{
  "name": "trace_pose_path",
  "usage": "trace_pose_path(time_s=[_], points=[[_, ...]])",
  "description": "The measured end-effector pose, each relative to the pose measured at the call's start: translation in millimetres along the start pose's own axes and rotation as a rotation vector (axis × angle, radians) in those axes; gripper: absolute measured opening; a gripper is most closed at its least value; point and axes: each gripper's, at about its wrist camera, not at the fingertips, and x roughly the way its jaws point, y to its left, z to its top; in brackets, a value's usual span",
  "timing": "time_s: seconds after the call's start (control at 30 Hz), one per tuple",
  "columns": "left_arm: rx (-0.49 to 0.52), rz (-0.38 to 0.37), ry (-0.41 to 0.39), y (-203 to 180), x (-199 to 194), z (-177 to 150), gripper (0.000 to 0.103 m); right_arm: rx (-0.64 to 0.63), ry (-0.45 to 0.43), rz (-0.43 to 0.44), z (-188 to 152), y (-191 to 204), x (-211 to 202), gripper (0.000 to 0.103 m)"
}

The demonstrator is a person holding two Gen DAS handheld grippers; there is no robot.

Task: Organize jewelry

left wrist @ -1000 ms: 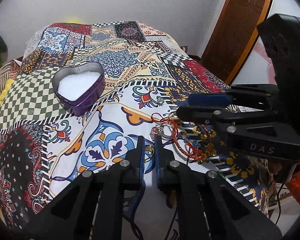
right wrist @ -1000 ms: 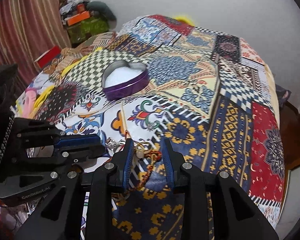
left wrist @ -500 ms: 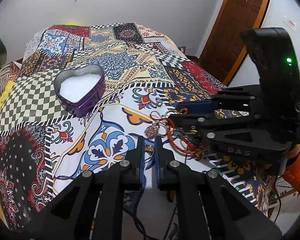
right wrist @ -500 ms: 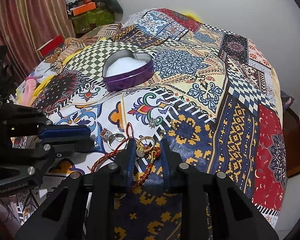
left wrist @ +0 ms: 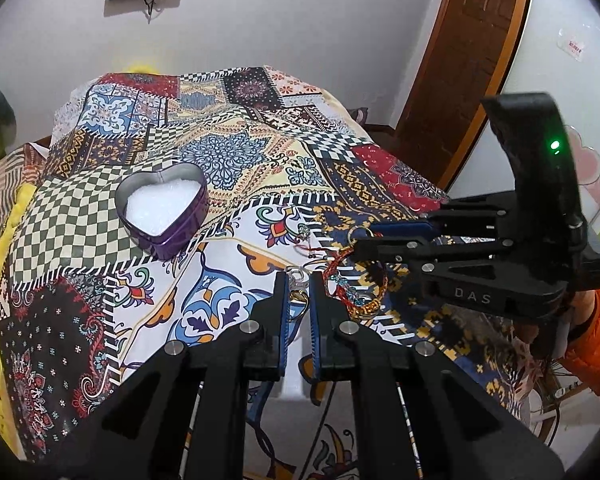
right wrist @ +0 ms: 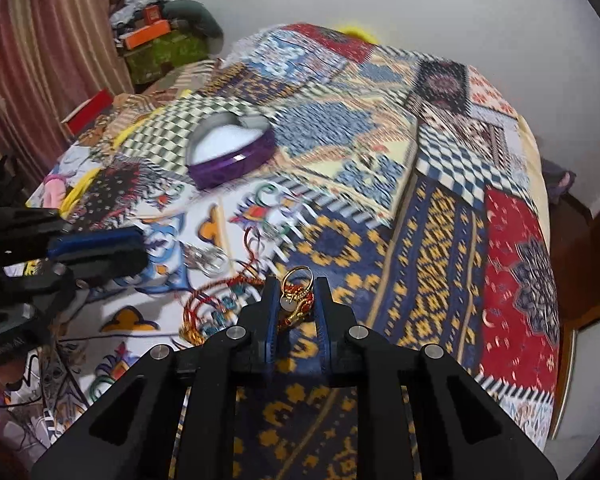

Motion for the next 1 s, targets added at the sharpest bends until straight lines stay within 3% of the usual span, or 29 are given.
trace_pose_path(time_s=[0.1, 0.2, 0.57, 0.63, 0.7, 1.0], points=[[0.003, 0.002, -0.002, -2, -1, 1, 0.008, 0.013, 0.019, -0.031, -6, -5, 2, 0.031], [0.009, 0.004, 0.0, -4, -2, 0, 0.008, 0.001, -0.003, -0.055, -10, -5, -6, 0.037], [0.005, 0.006, 0.005, -4, 0, -1, 0.008, -0.048, -0.023, -0.045, -1, 3, 3, 0.036], [0.006, 0.009, 0.006, -3, 0, -1, 0.008, -0.072, -0.02, -0.06, -2, 7, 8, 0.031], [0.006, 0.012, 0.008, -1, 1, 0, 0.008, -0.085, -0.017, -0.057, -4, 8, 10, 0.018], [-0.014, 0.031, -0.005, 6, -2, 3, 0.008, -0.04, -0.055, -0.032, 0, 1, -3, 0.018]])
